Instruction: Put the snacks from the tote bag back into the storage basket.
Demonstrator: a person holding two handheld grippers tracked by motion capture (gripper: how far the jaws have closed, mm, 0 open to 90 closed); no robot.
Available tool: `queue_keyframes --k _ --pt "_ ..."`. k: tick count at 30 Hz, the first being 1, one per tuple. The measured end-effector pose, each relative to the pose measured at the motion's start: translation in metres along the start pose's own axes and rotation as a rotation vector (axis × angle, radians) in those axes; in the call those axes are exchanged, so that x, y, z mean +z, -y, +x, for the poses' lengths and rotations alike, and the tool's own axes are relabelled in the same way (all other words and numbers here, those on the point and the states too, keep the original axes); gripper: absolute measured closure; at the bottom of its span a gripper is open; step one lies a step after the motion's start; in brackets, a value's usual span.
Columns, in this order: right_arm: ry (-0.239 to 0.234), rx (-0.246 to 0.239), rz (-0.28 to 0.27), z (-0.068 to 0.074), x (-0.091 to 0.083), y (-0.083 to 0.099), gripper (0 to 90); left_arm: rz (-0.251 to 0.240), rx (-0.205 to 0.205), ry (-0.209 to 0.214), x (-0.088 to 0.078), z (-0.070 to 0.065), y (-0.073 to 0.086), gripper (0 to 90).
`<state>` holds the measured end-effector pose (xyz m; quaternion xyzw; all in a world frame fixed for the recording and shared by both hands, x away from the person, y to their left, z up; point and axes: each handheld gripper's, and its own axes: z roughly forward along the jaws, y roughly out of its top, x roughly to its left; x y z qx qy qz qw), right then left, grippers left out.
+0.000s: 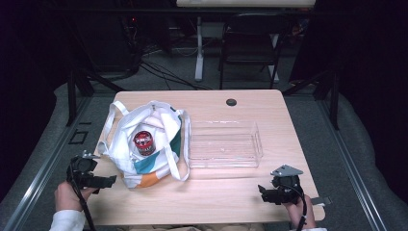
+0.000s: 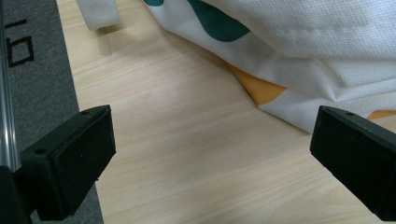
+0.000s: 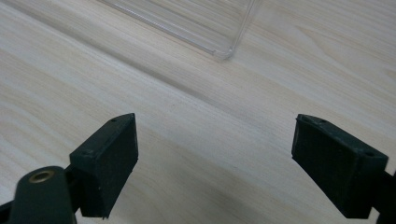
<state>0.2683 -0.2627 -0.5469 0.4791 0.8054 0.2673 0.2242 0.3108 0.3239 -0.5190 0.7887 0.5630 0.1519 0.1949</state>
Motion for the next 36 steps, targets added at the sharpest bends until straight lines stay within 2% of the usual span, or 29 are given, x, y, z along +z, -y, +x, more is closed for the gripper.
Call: queue_keyframes --k 9,22,36 --pt "-0.001 -0.001 -0.002 0.0008 0.0 -0.0004 14.0 0.01 0.003 -0.001 0.001 0.001 0.0006 0.2" --pt "-0.001 0.002 -0.002 0.0009 0.0 -0.0003 14.0 0.0 -0.015 0.004 -0.0019 -0.0004 -0.0011 0.2" --pt "-0.001 0.0 0.0 0.0007 0.0 -0.0003 14.0 0.001 -0.007 0.011 -0.0089 -0.0029 -0.0066 0.2"
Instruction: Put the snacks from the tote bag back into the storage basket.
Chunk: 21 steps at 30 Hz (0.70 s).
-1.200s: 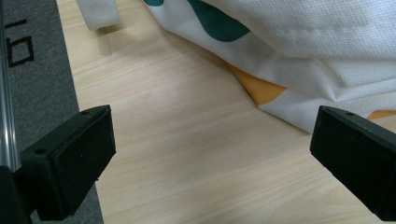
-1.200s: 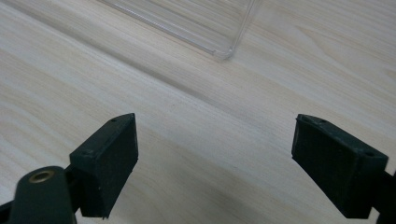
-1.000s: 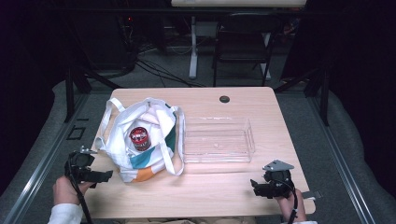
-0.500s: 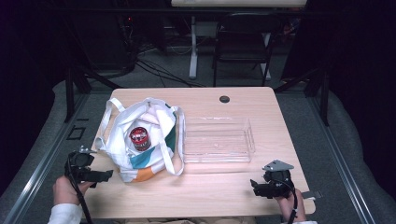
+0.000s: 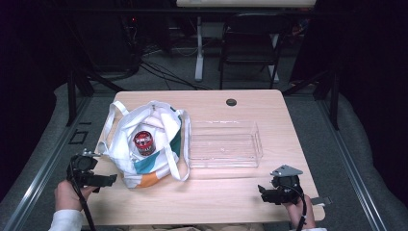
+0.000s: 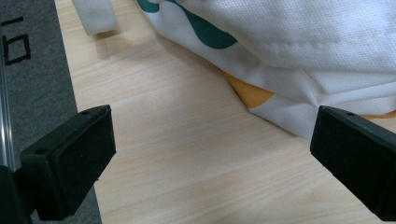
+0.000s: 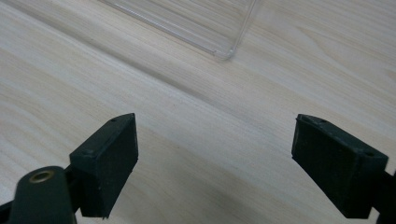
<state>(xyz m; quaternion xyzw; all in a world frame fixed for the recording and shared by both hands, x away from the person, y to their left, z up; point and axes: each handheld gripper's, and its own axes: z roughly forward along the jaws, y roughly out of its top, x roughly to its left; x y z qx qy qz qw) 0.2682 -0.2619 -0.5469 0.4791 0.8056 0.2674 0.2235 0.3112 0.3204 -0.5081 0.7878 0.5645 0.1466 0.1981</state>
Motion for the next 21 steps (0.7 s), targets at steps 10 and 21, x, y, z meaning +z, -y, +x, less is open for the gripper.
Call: queue_keyframes --k 10,21 --pt "0.001 0.002 -0.001 0.0 0.0 0.0 14.0 -0.025 -0.007 0.001 -0.007 0.0 -0.003 0.3" --pt "0.003 -0.004 0.0 0.0 0.0 0.0 14.0 -0.042 0.002 0.002 -0.016 -0.001 -0.011 0.5"
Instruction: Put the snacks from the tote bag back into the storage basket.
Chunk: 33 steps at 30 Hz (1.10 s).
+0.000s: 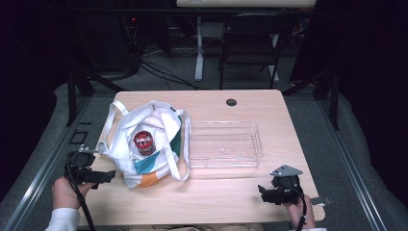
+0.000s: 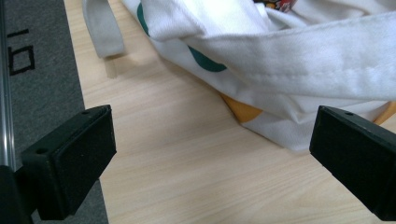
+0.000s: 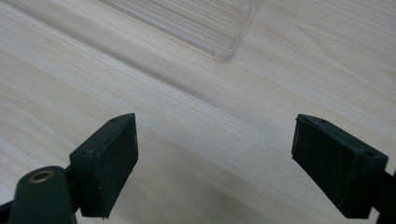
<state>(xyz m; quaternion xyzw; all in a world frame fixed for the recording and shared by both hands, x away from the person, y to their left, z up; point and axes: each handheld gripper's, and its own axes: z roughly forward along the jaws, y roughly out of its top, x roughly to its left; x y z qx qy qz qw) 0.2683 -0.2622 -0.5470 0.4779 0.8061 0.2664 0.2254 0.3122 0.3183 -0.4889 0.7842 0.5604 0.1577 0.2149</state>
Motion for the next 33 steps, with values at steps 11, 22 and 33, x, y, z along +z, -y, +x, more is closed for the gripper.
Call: queue_keyframes --k 11,22,33 --pt "0.001 0.007 0.002 0.0 0.0 0.0 14.0 -0.032 0.015 0.006 -0.013 -0.005 -0.018 0.5" --pt "0.005 0.006 0.008 0.0 0.0 0.0 14.0 -0.044 0.019 0.019 -0.023 -0.006 -0.034 0.3" --pt "0.004 0.011 0.004 0.0 0.001 0.001 14.0 -0.049 0.057 0.036 -0.025 -0.017 -0.06 0.2"
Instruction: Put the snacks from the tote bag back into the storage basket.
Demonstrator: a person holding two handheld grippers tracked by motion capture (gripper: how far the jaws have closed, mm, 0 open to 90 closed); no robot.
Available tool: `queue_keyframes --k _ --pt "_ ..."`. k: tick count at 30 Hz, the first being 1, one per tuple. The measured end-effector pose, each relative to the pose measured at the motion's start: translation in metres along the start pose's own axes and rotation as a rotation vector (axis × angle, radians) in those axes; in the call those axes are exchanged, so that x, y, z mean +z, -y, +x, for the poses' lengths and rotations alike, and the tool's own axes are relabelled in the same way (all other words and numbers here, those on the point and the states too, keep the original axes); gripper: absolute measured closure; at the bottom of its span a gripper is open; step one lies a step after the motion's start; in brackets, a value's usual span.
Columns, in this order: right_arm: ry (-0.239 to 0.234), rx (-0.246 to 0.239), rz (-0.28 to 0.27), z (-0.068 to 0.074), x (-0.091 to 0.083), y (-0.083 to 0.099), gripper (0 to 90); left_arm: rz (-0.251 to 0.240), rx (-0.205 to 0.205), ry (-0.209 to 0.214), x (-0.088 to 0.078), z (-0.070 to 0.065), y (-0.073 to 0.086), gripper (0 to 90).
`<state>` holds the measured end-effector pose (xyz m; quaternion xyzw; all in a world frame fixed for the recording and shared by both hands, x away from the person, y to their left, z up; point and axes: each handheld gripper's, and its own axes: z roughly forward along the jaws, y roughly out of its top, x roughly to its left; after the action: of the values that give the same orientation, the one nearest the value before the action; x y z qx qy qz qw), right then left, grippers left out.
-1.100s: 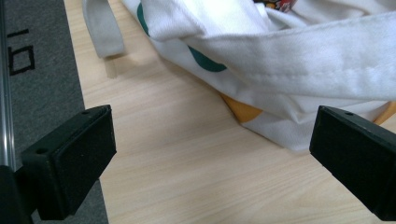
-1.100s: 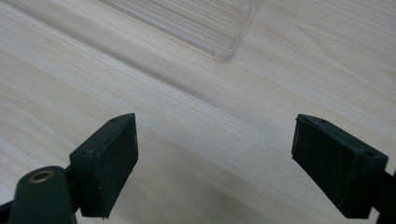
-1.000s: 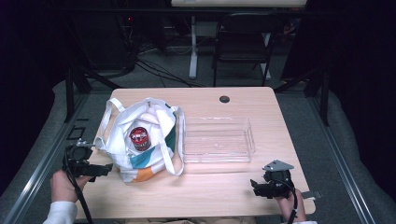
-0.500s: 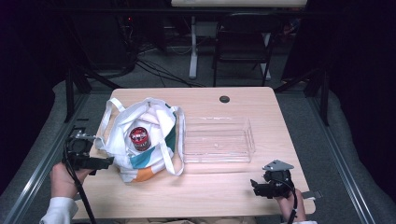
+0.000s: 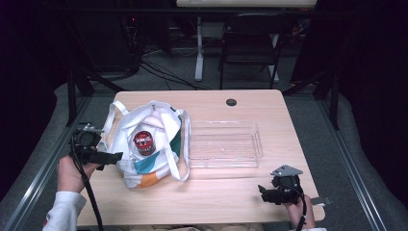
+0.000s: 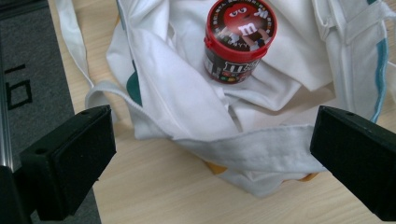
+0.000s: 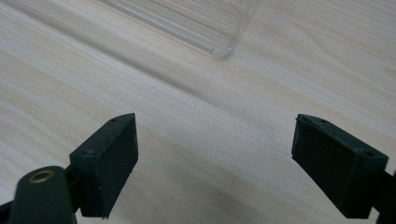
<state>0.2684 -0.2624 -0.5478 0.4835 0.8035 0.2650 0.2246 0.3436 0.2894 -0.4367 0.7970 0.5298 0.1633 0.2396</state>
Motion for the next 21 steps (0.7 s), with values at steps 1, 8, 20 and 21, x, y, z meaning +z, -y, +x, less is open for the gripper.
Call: queue_keyframes --k 1,8,20,21 --pt "-0.001 -0.004 0.004 0.0 0.0 0.0 14.0 0.003 0.004 0.002 0.0 -0.001 -0.002 0.2" --pt "-0.001 -0.001 0.0 0.0 0.0 0.0 14.0 0.005 0.031 0.005 0.001 -0.006 -0.019 0.2" --pt "-0.004 -0.005 0.0 -0.001 0.0 0.0 14.0 0.012 0.068 0.016 0.009 -0.016 -0.044 0.2" --pt "-0.004 -0.005 0.0 -0.001 0.0 0.0 14.0 0.012 0.068 0.016 0.009 -0.016 -0.044 0.2"
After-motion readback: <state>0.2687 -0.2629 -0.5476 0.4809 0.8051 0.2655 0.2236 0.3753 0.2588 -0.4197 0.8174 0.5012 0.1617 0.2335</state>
